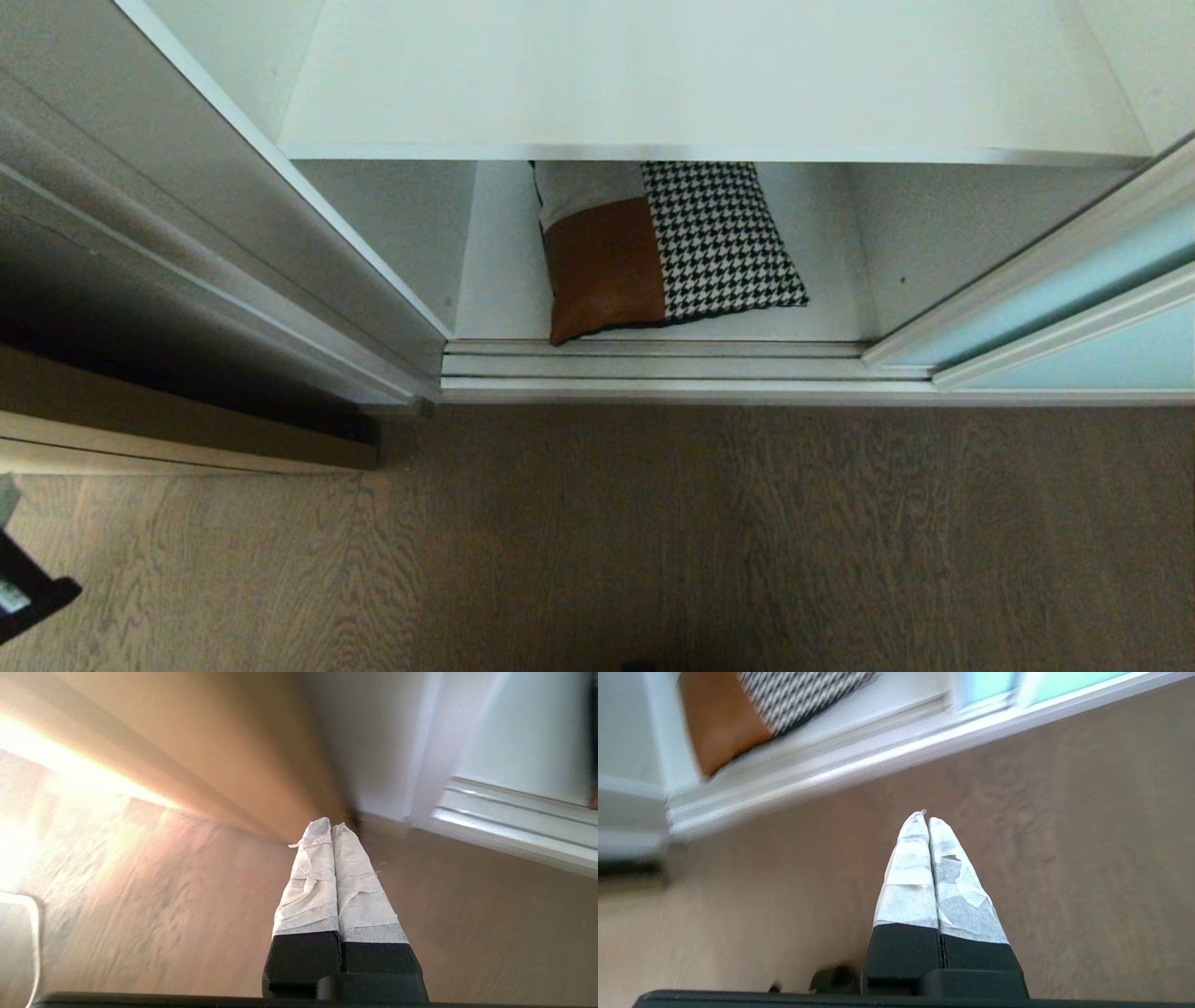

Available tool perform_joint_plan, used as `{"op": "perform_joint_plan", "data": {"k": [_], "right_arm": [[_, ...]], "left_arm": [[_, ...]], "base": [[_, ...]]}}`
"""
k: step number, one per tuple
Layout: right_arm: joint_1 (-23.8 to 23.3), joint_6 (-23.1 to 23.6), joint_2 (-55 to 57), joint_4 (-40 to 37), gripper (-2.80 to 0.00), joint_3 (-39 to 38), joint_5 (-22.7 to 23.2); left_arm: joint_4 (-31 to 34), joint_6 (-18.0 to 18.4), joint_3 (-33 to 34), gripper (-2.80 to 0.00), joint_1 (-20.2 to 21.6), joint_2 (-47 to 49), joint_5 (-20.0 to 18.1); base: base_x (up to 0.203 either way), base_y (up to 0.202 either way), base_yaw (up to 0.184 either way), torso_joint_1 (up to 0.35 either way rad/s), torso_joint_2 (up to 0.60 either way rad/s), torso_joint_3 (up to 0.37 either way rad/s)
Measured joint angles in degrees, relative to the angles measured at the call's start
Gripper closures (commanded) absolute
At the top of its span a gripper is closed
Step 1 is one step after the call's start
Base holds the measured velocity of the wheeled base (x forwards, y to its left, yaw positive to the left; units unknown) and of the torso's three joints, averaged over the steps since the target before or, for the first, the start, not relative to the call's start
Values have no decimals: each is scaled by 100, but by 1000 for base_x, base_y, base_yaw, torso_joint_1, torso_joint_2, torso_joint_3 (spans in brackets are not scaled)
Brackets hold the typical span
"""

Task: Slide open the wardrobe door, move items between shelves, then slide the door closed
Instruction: Close the door

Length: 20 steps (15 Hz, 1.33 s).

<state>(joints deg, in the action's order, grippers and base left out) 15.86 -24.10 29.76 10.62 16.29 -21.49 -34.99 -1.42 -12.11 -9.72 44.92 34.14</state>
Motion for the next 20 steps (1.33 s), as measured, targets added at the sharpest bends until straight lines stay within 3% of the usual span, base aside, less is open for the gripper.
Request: {"op": "perform_joint_plan", "data": {"k": [4,8,10,13,14,16,20], "right_arm": [[-341,299,-573,29,0,-299,-11],[-577,403,-791,61,0,-635,35],[-623,423,-819,57,0,-642,82],[-602,427,-731,79,0,-308,247],[-578,429,-695,141,0,-216,250],[-527,435,-647,199,0,-193,239],[-536,556,-633,221,0,-252,267]], "left_arm": [[298,416,898,0,292,-1612,-238],[1391,621,1160,0,774,-3043,-718],[2193,630,1189,0,890,-3671,-1513],[3271,653,1201,0,949,-4241,-3319],[3495,517,1201,0,959,-4336,-3541],[3530,200,1200,0,961,-4446,-3435],[3524,156,1204,0,963,-4513,-3414]], "base": [[0,0,0,0,0,0],[0,0,0,0,0,0],[0,0,0,0,0,0],[0,0,0,0,0,0],[0,0,0,0,0,0],[0,0,0,0,0,0],[0,0,0,0,0,0]]}}
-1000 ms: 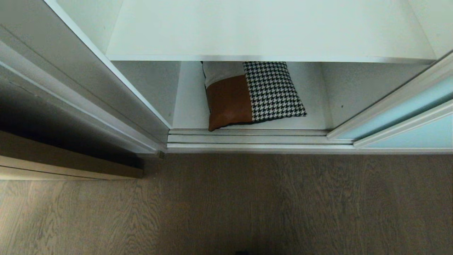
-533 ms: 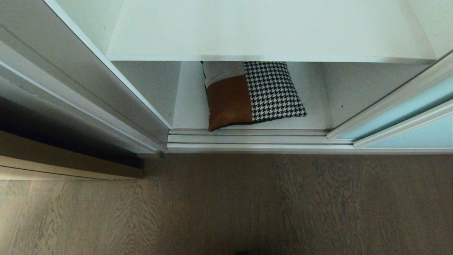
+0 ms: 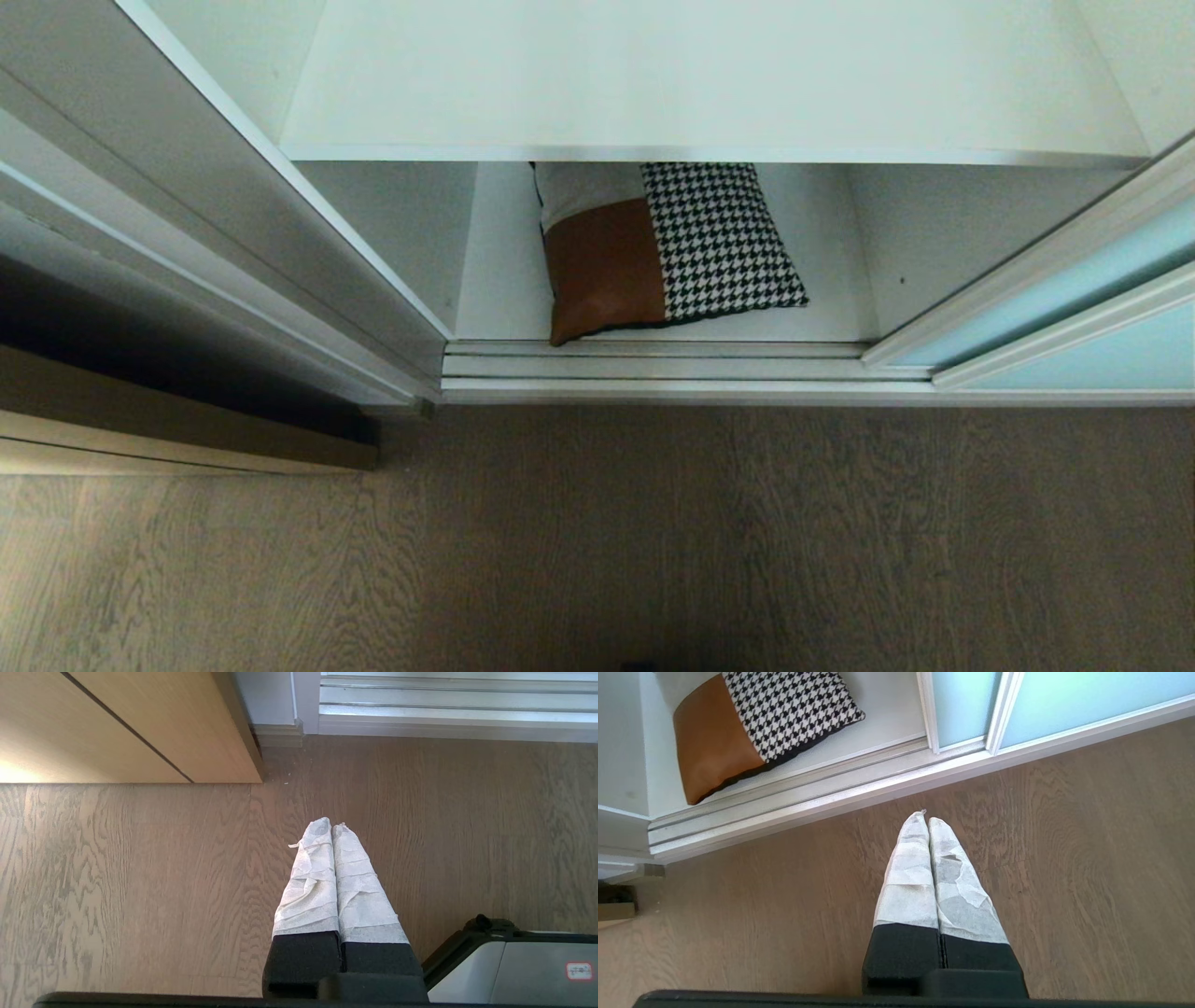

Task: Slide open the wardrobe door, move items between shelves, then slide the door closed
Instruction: Close the door

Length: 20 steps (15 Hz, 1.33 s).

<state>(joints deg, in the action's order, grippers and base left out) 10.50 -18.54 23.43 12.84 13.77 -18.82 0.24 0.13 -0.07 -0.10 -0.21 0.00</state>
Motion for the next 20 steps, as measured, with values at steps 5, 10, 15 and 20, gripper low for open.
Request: {"op": "perform_joint_plan", "data": {"k": [5,10,15,20], "right_arm": [[-56,429,68,-1,0,-17,-2],[-181,582,168,-2,0,160,-124],[-361,662,350,-119,0,749,-475],[-912,556,261,-1845,0,2335,48]], "left_arm": [[0,5,5,0,0,-1,0],[6,5,7,0,0,0,0],[5,5,7,0,0,0,0],[6,5,7,0,0,0,0]], "base": [[0,0,0,0,0,0],[0,0,0,0,0,0],[0,0,0,0,0,0],[0,0,0,0,0,0]]}}
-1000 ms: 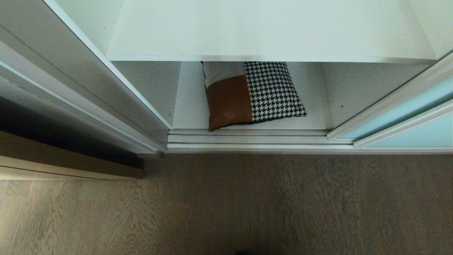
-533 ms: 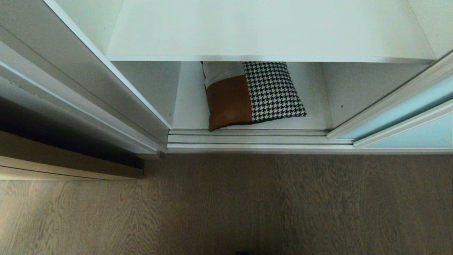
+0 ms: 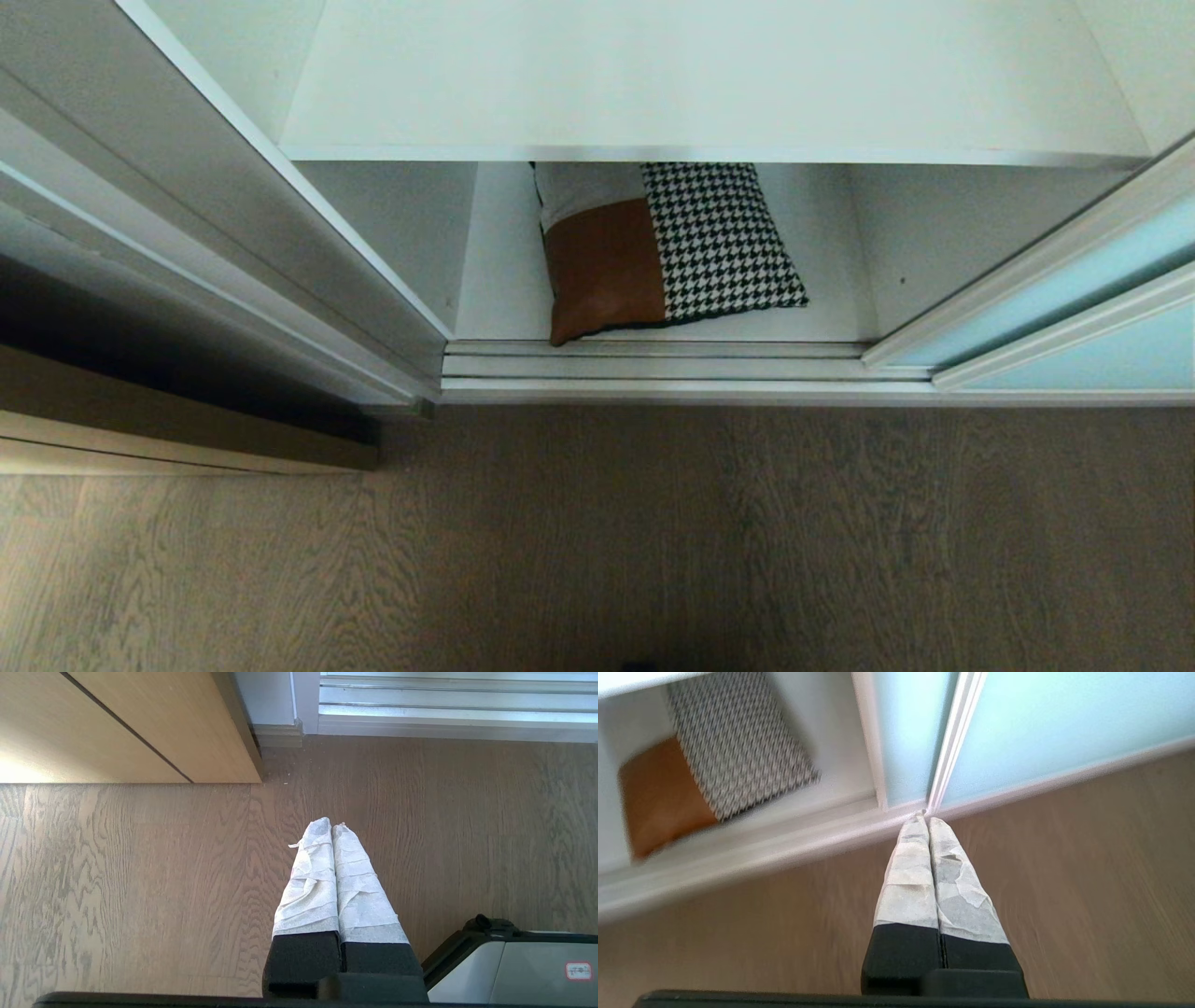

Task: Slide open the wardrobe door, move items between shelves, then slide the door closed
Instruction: Close the door

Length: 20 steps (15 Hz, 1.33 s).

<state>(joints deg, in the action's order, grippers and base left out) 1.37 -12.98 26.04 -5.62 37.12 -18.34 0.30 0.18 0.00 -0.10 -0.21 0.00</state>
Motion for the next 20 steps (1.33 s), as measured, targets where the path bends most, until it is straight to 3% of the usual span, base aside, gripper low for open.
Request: {"op": "perform_joint_plan", "data": {"k": [3,8,13,20], "right_arm": [[-697,-14,-110,-1180,0,1064,1109],[-2409,150,442,-1348,0,2356,1503],[-4168,642,1006,-345,0,2782,1827],[-6673,618,1916,568,0,3093,1983]], "left_arm": [[3,-2,0,0,0,0,0],[0,-1,0,0,0,0,0],[-1,-1,0,0,0,0,0],[3,0,0,0,0,2,0]], "base": [[0,0,0,0,0,0],[0,0,0,0,0,0],[0,0,0,0,0,0],[0,0,0,0,0,0]]}}
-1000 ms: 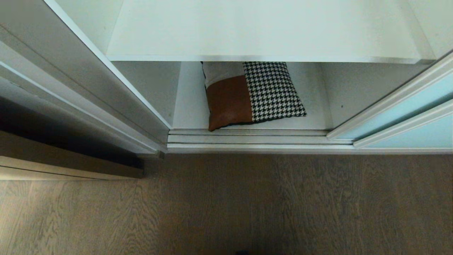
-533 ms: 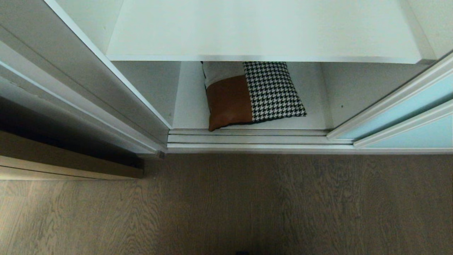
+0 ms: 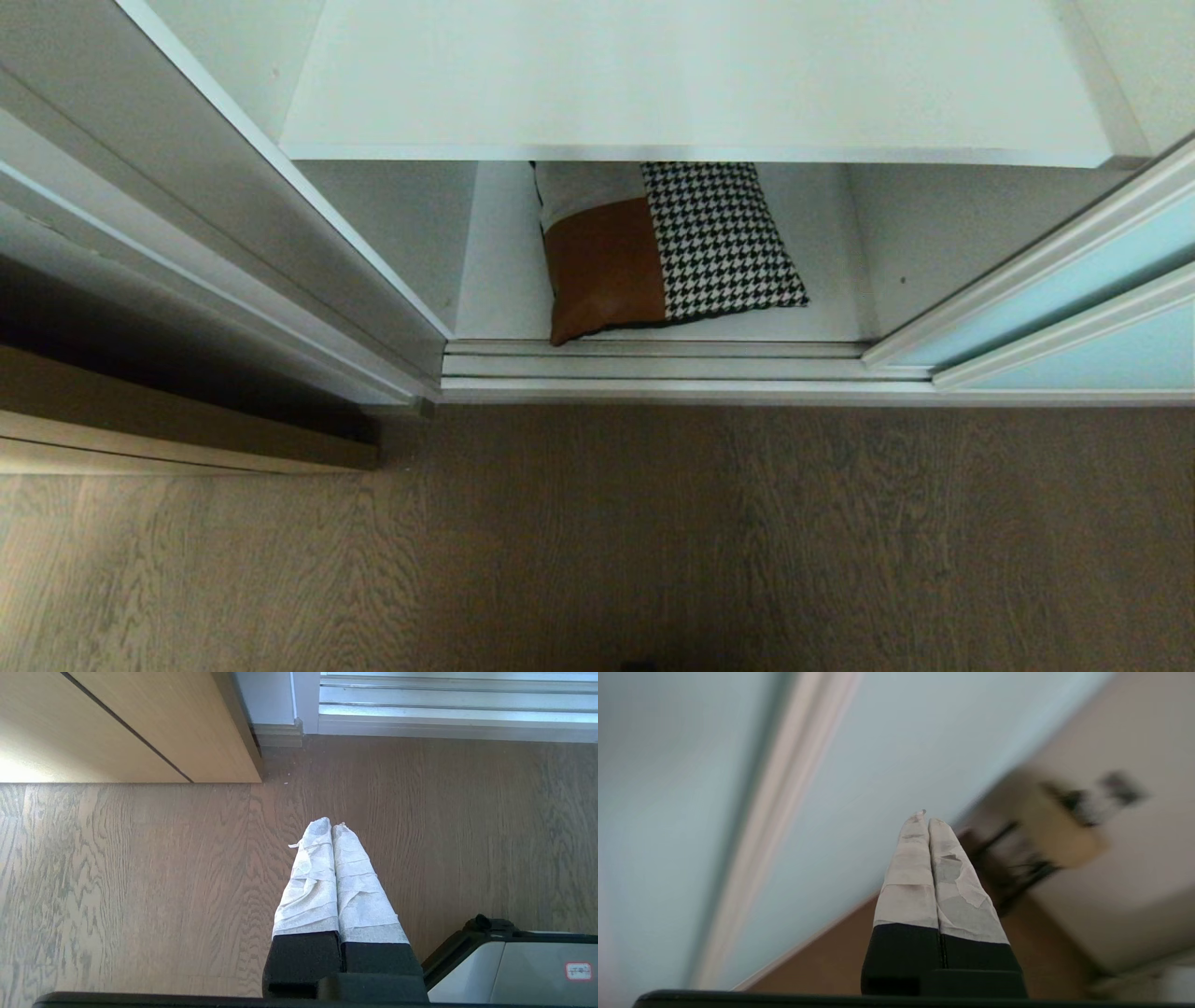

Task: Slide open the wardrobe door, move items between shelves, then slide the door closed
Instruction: Close the door

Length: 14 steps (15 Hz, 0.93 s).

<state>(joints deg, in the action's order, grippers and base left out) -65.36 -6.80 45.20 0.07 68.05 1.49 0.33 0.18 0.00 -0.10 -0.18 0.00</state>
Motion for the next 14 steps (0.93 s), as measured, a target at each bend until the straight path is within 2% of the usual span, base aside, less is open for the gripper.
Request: {"op": "perform_joint_plan", "data": {"k": [2,4,7,9,11,14], "right_arm": [[-591,-124,268,282,0,23,147],[-1051,-395,602,332,0,139,617],[-1571,-807,1128,90,0,452,1846],[-1878,-889,1406,57,0,590,2566],[-1976,-1043,1633,23,0,845,3320],[-2004,-1645,2001,-7,0,1282,4384]], "left_arm": [[-1,0,0,0,0,0,0],[-1,-1,0,0,0,0,0],[-2,0,0,0,0,0,0],[-4,0,0,0,0,2,0],[-4,0,0,0,0,5,0],[-4,-1,0,0,0,5,0]], "base": [[0,0,0,0,0,0],[0,0,0,0,0,0],[0,0,0,0,0,0],[0,0,0,0,0,0],[0,0,0,0,0,0],[0,0,0,0,0,0]]}}
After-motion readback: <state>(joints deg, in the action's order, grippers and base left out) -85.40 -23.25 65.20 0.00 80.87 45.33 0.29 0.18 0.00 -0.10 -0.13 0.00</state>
